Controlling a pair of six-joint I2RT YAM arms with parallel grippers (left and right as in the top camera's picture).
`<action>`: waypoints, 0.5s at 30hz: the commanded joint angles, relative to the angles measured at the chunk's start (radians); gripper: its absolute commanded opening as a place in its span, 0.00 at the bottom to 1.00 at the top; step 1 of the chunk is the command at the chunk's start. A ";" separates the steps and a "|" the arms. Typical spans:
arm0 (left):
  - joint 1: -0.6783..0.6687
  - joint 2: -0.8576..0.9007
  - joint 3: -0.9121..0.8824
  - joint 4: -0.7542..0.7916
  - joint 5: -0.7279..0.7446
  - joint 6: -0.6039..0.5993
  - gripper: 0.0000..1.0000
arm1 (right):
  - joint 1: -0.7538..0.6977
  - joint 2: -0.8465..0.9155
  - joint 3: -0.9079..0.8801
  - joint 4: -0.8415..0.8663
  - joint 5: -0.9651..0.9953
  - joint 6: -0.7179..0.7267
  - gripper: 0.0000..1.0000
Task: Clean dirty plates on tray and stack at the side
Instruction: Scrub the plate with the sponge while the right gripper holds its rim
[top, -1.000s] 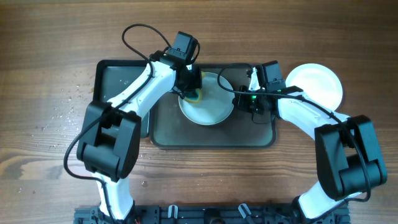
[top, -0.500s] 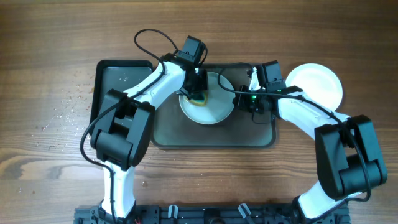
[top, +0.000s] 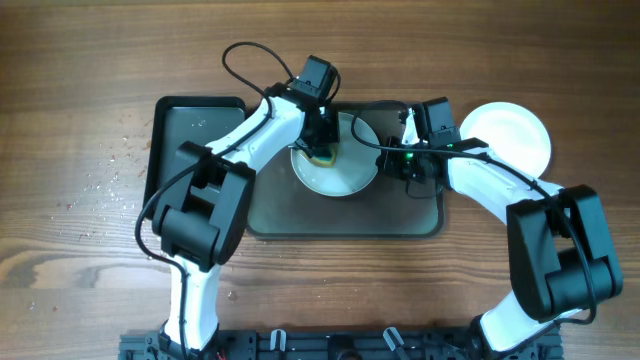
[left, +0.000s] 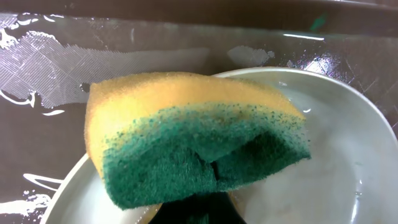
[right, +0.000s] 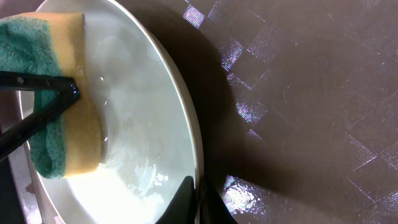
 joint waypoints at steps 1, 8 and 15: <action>-0.036 0.131 -0.067 -0.077 0.022 -0.013 0.04 | 0.008 0.018 -0.003 0.002 -0.016 0.010 0.04; -0.066 0.131 -0.067 -0.090 0.265 0.097 0.04 | 0.008 0.018 -0.003 0.002 -0.016 0.006 0.04; 0.010 0.066 -0.066 -0.094 0.489 0.142 0.04 | 0.007 0.018 -0.003 0.002 -0.016 0.006 0.05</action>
